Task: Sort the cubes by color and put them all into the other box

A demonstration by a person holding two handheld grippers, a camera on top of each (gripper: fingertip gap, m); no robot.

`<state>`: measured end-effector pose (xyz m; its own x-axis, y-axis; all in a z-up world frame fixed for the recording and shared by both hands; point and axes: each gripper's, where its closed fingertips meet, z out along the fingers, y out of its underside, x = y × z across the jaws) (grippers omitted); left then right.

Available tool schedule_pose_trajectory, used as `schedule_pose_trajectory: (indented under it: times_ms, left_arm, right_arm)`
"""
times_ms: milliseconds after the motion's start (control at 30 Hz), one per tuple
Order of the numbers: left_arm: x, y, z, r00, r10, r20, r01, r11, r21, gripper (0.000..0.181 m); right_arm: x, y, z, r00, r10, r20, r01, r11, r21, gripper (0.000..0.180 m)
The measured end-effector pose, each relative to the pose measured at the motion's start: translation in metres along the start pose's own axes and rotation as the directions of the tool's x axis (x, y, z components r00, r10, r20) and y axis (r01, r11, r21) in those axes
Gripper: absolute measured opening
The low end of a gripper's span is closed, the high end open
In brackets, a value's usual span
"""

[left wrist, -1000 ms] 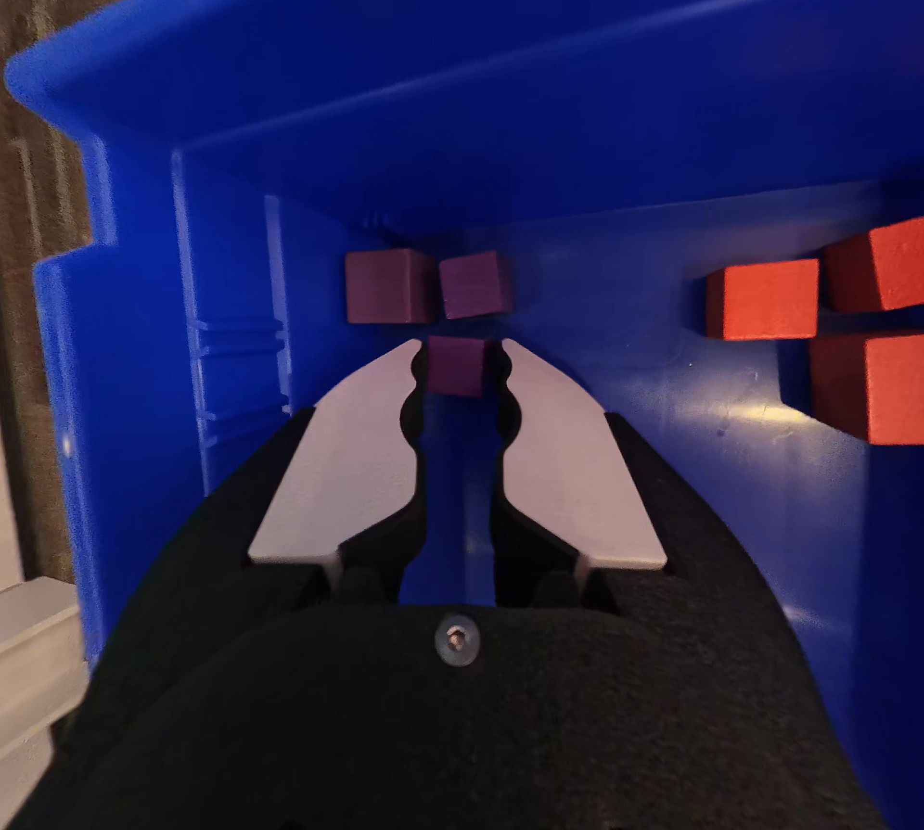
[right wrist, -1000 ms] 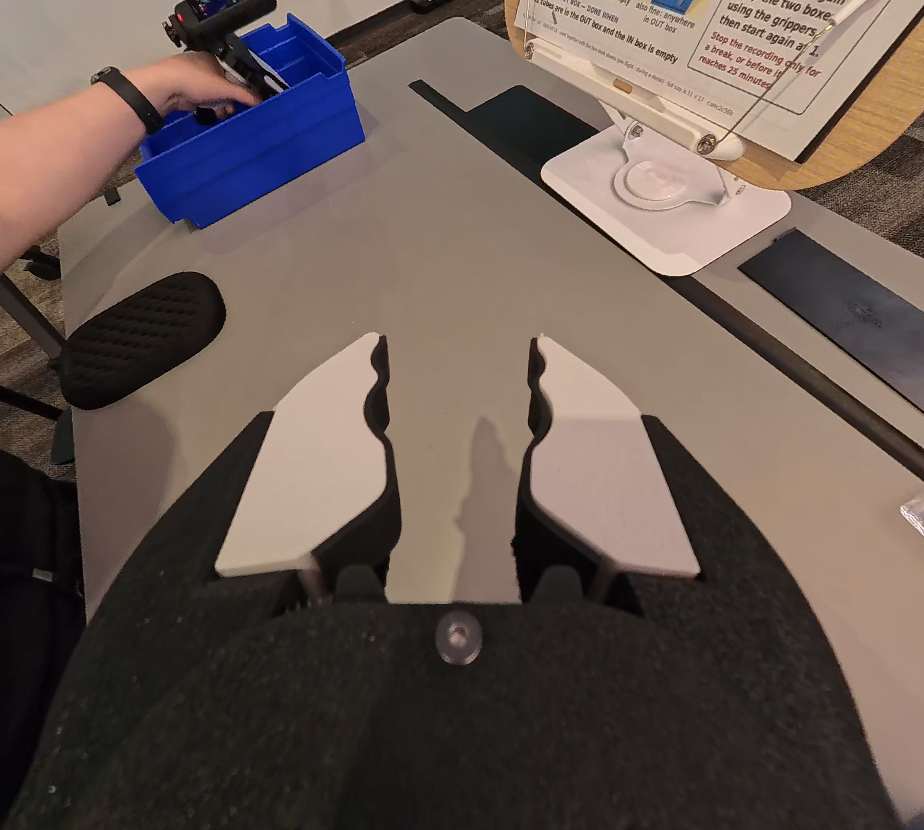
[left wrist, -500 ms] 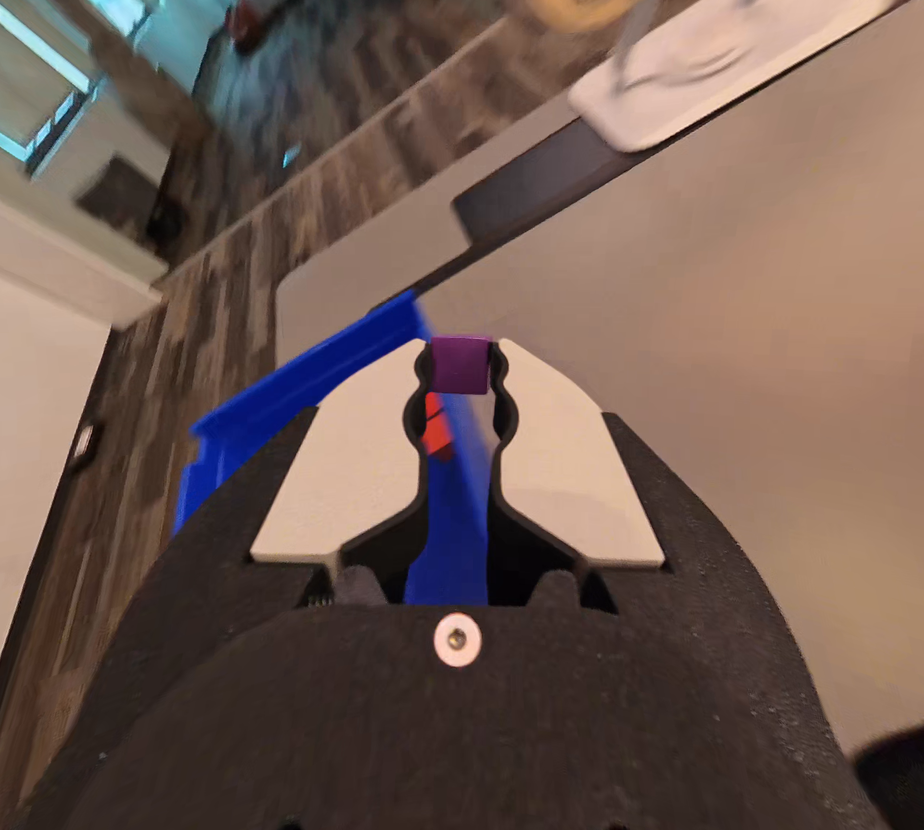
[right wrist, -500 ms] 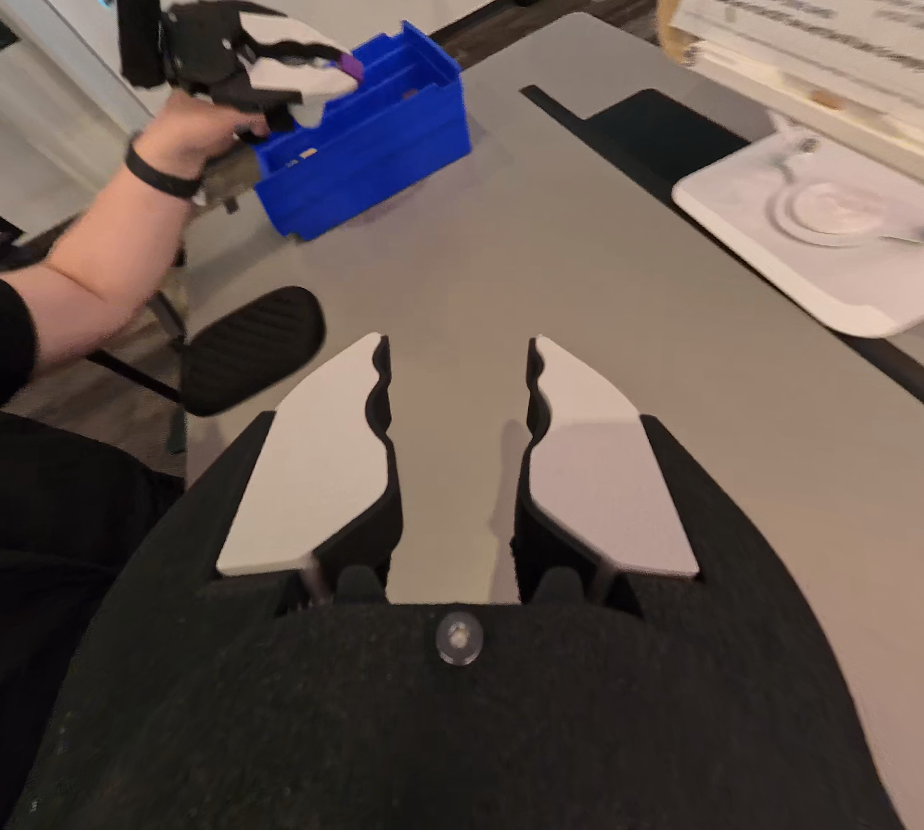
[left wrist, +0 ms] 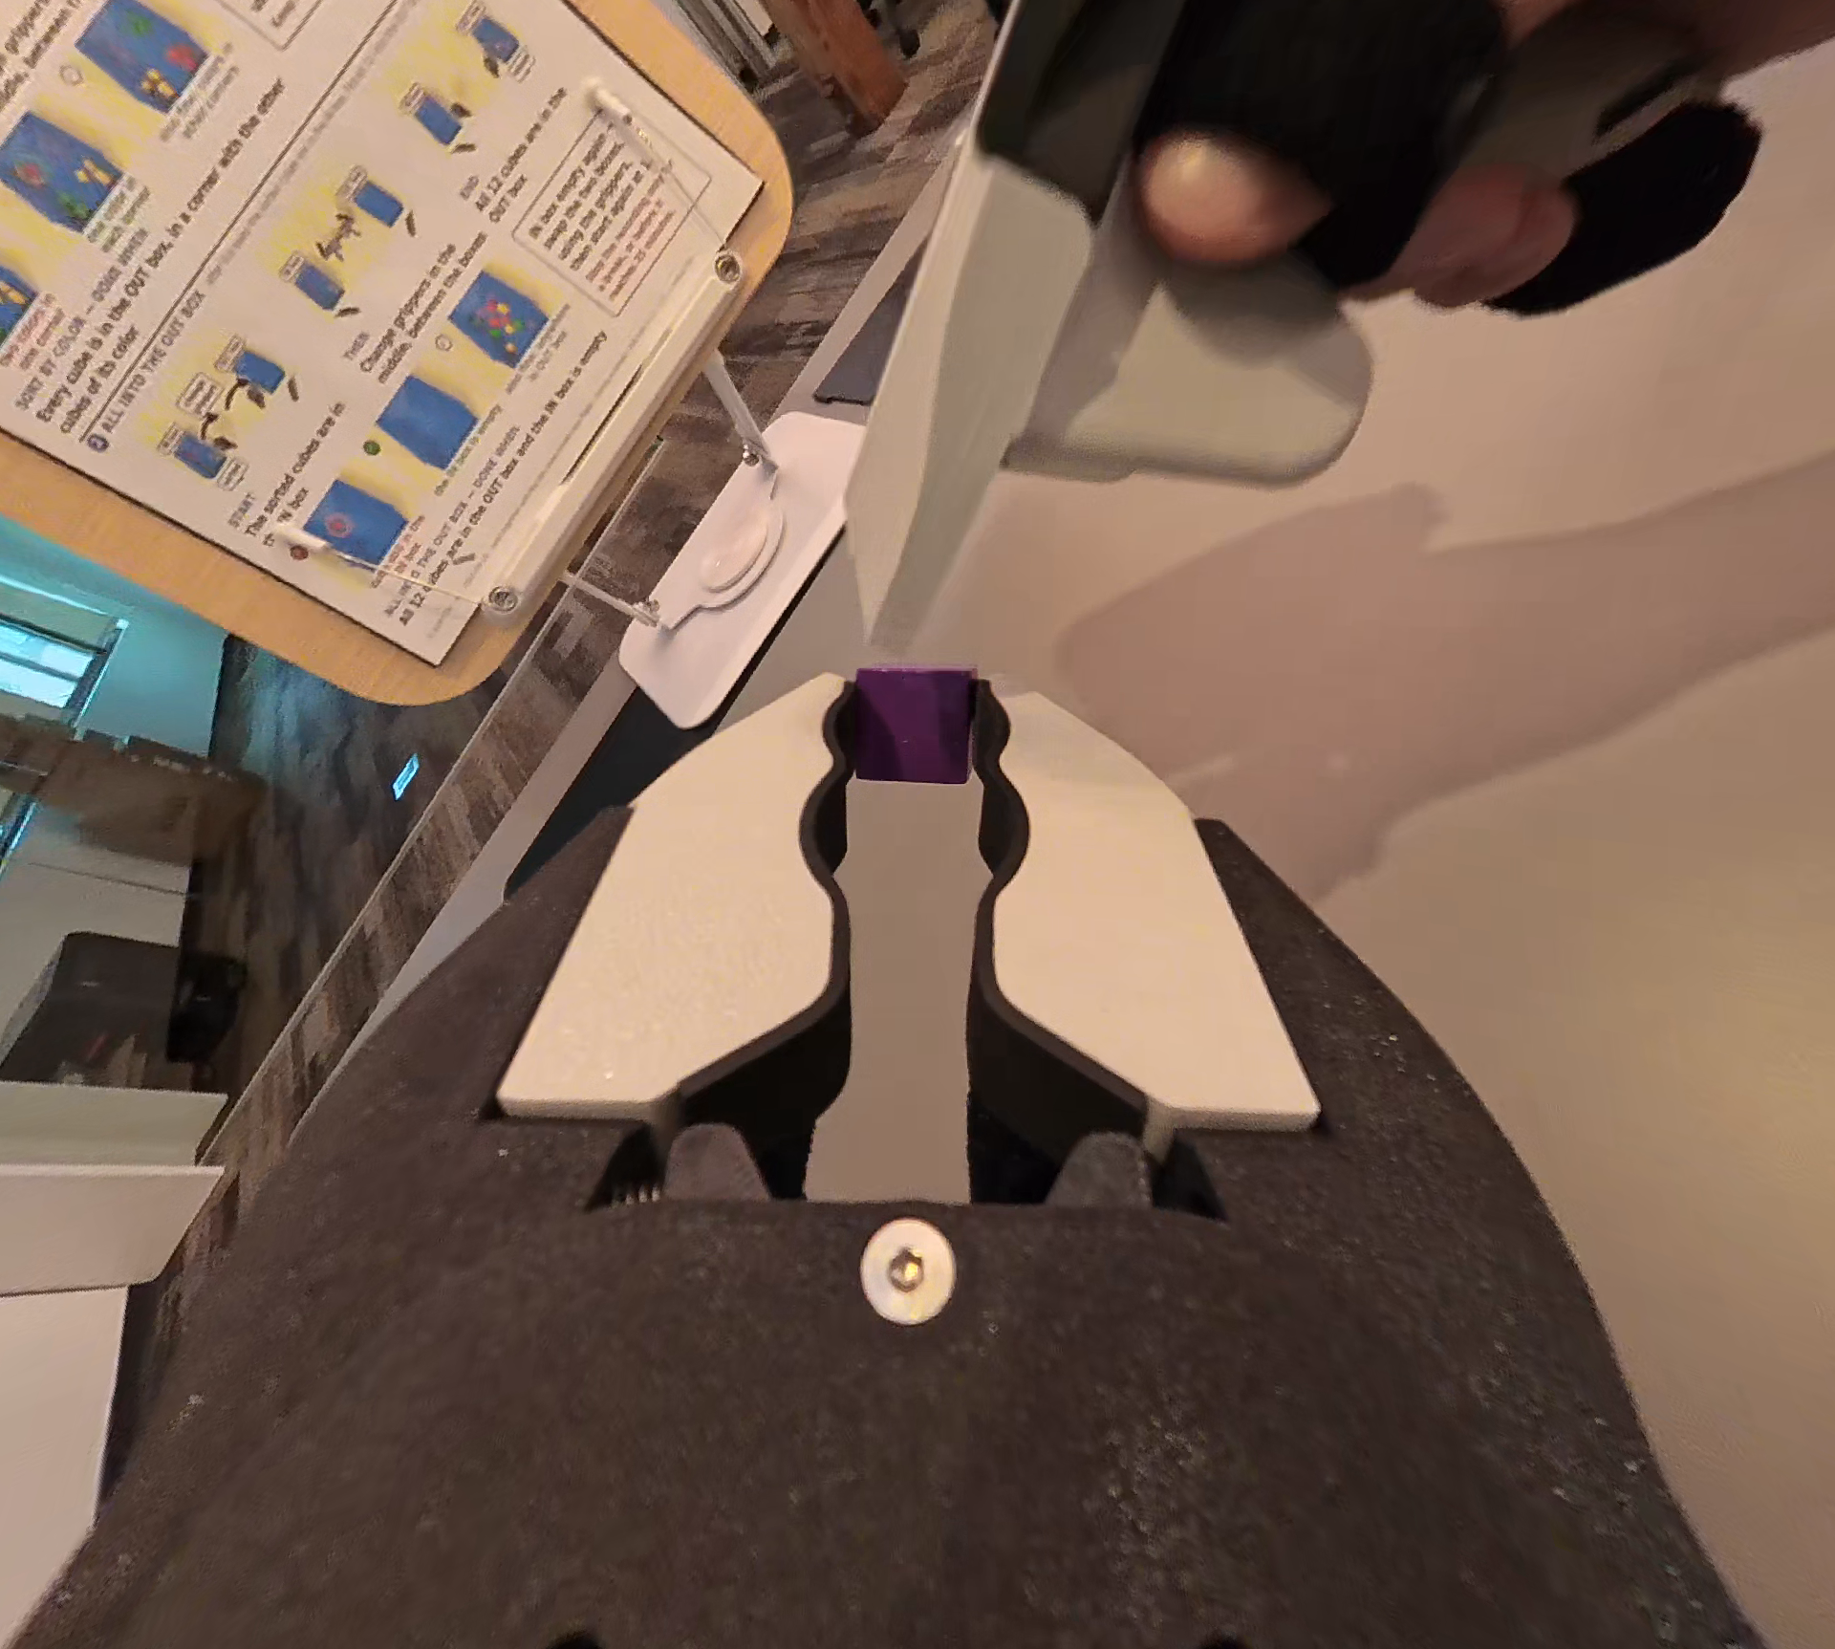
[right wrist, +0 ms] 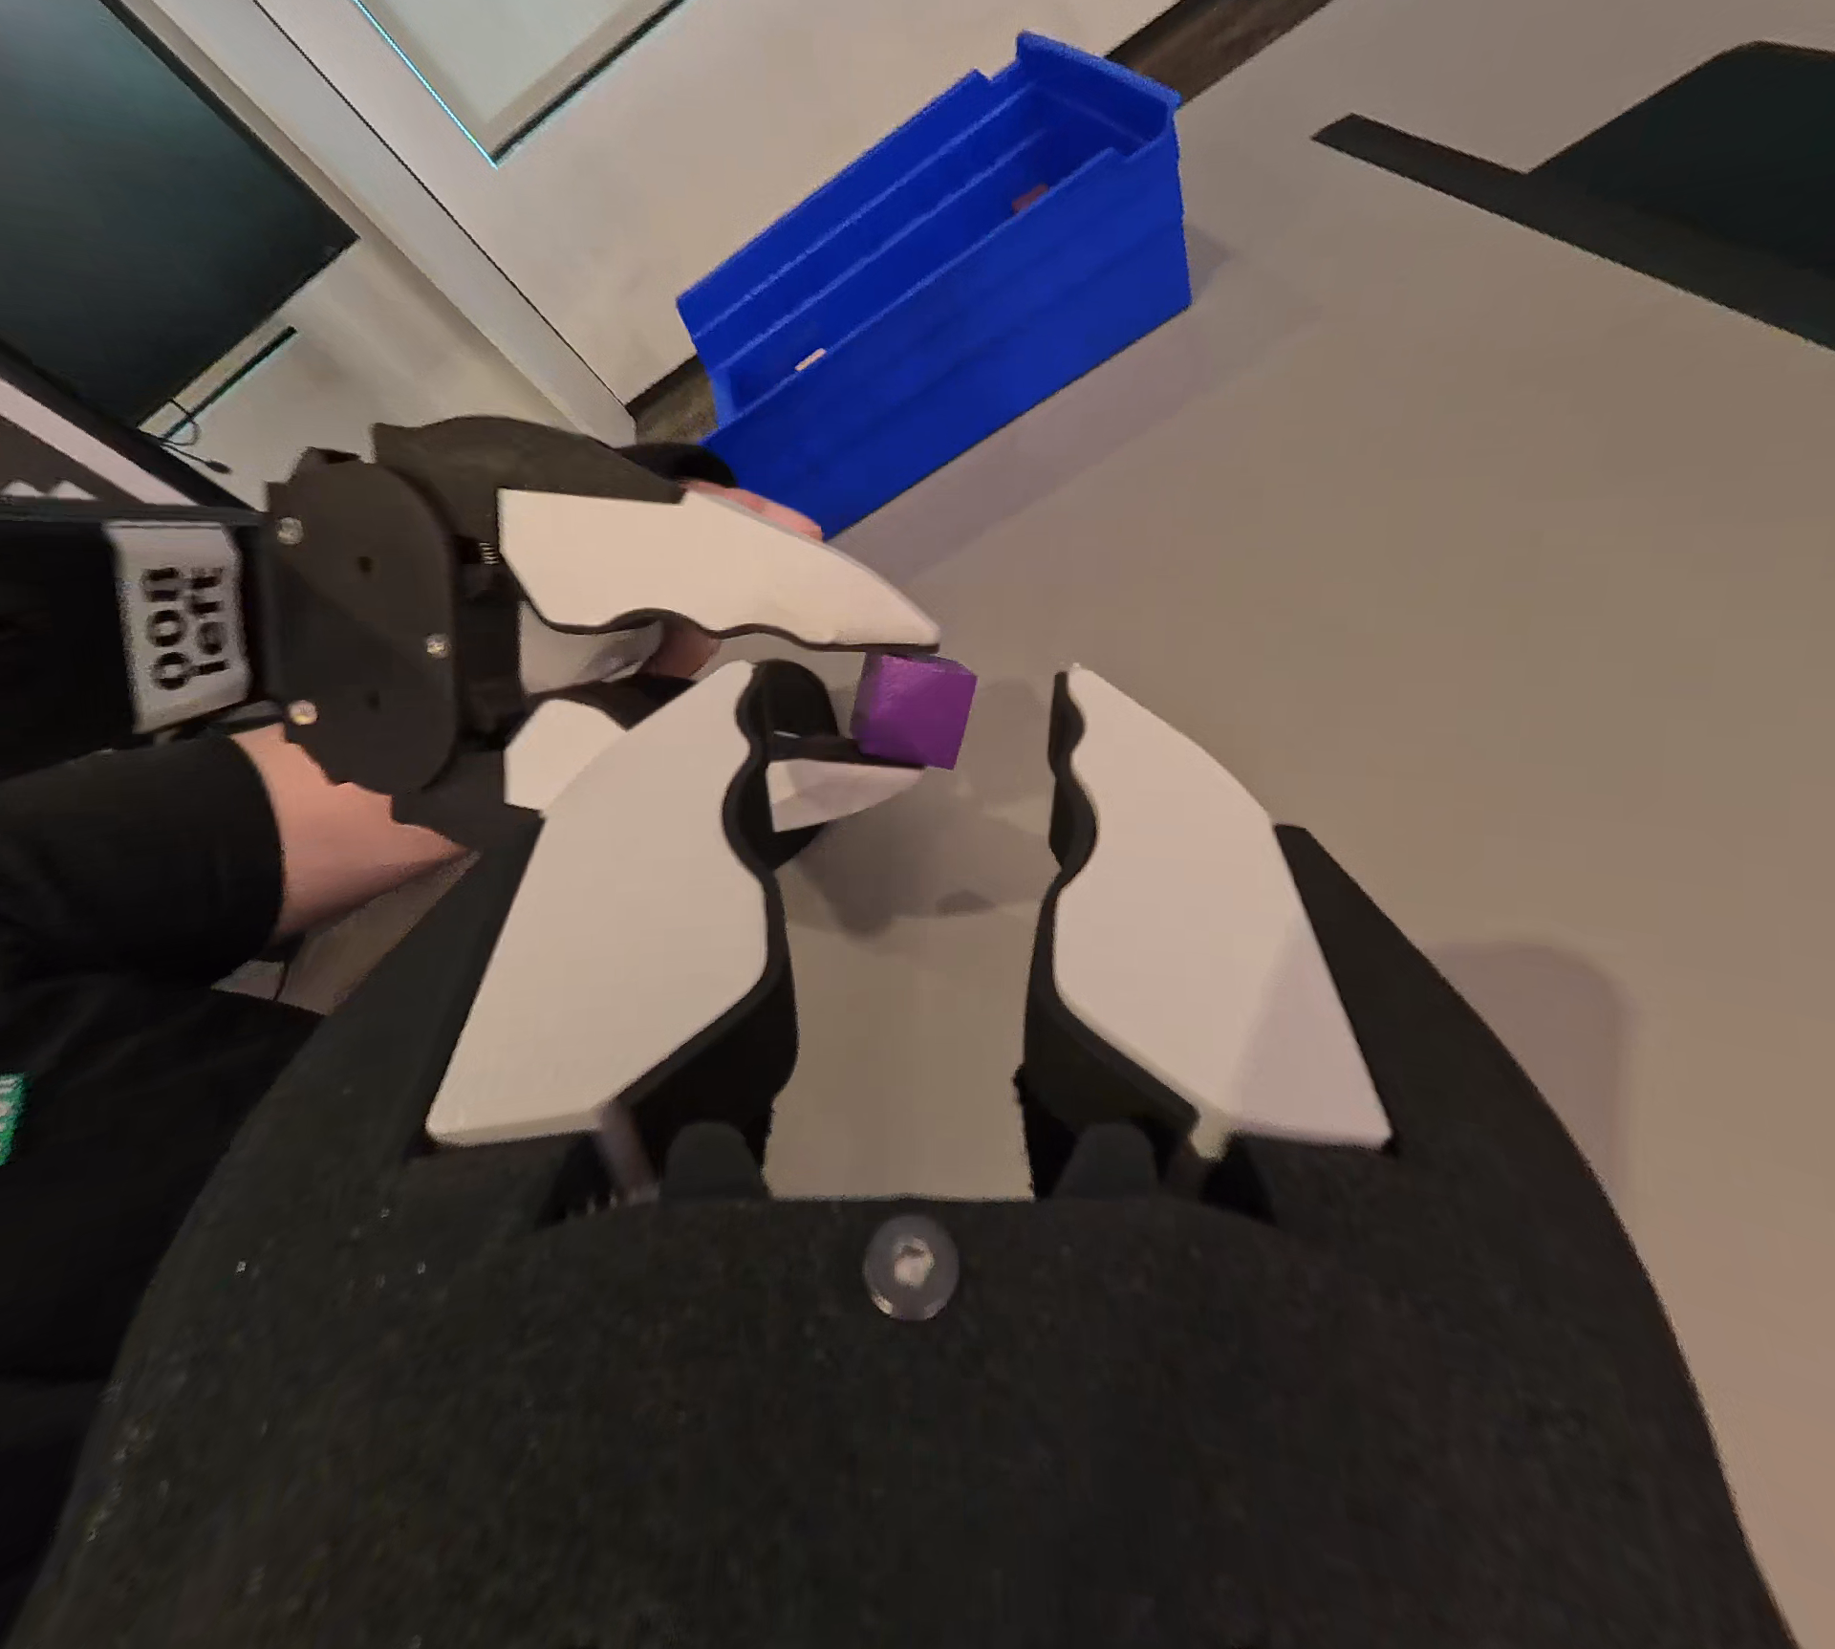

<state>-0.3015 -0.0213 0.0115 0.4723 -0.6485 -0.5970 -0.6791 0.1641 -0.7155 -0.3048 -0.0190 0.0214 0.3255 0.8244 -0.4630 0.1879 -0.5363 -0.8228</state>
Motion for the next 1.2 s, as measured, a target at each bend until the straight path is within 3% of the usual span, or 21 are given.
schedule_pose_trajectory:
  times_ms: [100, 167, 233, 367, 467, 567, 667, 767, 800, 900, 967, 1200]
  left_arm:
    - [0.005, -0.007, 0.002, 1.000, 0.001, -0.013, -0.001, 1.000, 0.012, 0.022]
    - [0.009, -0.010, 0.003, 0.999, -0.008, -0.034, 0.009, 1.000, 0.009, 0.021]
    - [0.011, -0.009, 0.005, 0.999, -0.032, -0.035, 0.032, 0.999, -0.005, 0.022]
    - [0.017, -0.002, 0.007, 0.992, -0.110, -0.062, 0.106, 0.993, -0.057, 0.053]
    - [0.020, 0.006, 0.001, 0.986, -0.151, -0.068, 0.147, 0.987, -0.061, 0.052]
    - [0.018, 0.021, -0.010, 0.981, -0.188, -0.045, 0.185, 0.980, -0.072, 0.049]
    - [0.016, 0.038, -0.020, 0.980, -0.198, -0.022, 0.195, 0.976, -0.096, 0.047]
    - [0.012, 0.051, -0.028, 0.977, -0.214, 0.008, 0.214, 0.970, -0.116, 0.045]
    - [0.011, 0.053, -0.029, 0.974, -0.226, 0.008, 0.225, 0.967, -0.118, 0.044]
    - [0.009, 0.061, -0.030, 0.965, -0.261, 0.016, 0.261, 0.957, -0.128, 0.043]
    - [0.006, 0.067, -0.031, 0.961, -0.274, 0.034, 0.276, 0.951, -0.138, 0.043]
    - [-0.031, 0.103, -0.058, 0.940, -0.289, 0.182, 0.323, 0.927, -0.193, 0.043]
  right_arm:
    - [0.005, 0.017, 0.008, 1.000, 0.021, 0.003, -0.021, 0.996, -0.092, 0.052]
    - [-0.001, 0.018, 0.011, 0.997, 0.024, 0.070, -0.017, 0.995, -0.095, 0.023]
    - [0.002, 0.020, 0.009, 0.998, 0.019, 0.060, -0.011, 0.993, -0.120, 0.022]
    - [0.011, 0.013, -0.014, 0.999, -0.048, 0.002, 0.048, 0.989, -0.137, 0.022]
    - [0.026, -0.011, -0.077, 0.978, -0.144, -0.152, 0.127, 0.985, -0.119, 0.022]
    - [0.059, -0.018, -0.196, 0.848, -0.208, -0.488, 0.169, 0.978, -0.123, 0.022]
    - [0.092, 0.034, -0.323, 0.668, -0.105, -0.737, 0.017, 0.992, -0.126, 0.022]
    - [0.134, 0.111, -0.422, 0.430, 0.135, -0.892, -0.268, 0.963, 0.017, 0.023]
    - [0.143, 0.132, -0.439, 0.390, 0.210, -0.897, -0.327, 0.942, 0.078, 0.023]
    - [0.167, 0.163, -0.456, 0.399, 0.363, -0.842, -0.352, 0.909, 0.225, 0.023]
    - [0.176, 0.175, -0.470, 0.349, 0.426, -0.835, -0.354, 0.885, 0.303, 0.044]
    - [0.153, 0.148, -0.499, 0.360, 0.469, -0.807, -0.148, 0.882, 0.447, 0.044]
